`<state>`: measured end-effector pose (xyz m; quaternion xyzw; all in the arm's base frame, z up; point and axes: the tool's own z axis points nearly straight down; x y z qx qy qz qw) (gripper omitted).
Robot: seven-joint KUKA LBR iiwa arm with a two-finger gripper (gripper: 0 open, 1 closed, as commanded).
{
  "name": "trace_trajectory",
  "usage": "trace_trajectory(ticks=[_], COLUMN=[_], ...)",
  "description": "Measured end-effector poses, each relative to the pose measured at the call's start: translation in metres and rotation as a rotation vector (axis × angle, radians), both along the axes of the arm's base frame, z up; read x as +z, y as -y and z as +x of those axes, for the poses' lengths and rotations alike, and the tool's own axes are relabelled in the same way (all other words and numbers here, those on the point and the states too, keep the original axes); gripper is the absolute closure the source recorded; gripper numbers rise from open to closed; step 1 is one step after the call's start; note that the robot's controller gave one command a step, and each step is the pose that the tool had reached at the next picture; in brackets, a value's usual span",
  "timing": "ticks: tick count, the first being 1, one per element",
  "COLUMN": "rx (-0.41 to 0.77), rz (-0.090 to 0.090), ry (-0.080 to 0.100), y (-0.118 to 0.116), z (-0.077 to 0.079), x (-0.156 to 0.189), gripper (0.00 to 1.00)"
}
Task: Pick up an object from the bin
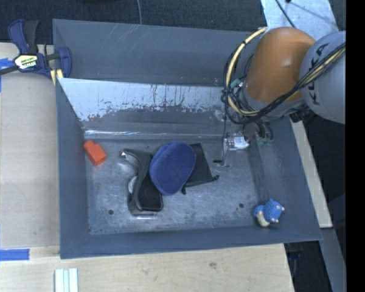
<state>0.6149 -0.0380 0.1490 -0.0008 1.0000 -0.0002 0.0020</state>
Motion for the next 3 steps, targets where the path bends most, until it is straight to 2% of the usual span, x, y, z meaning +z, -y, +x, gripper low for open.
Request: trace_trajectory(ticks=[1, 2, 3], rx=[0.264, 0.263, 0.313], rz=[0.0, 0.0, -0.003], ry=[-0.006, -0.001, 0.009], y=[-0.016, -0.016, -0.024], z=[-0.034, -0.033, -0.046], x=[-0.071, -0.069, 0.138], gripper=[0.0, 1.0, 1.0])
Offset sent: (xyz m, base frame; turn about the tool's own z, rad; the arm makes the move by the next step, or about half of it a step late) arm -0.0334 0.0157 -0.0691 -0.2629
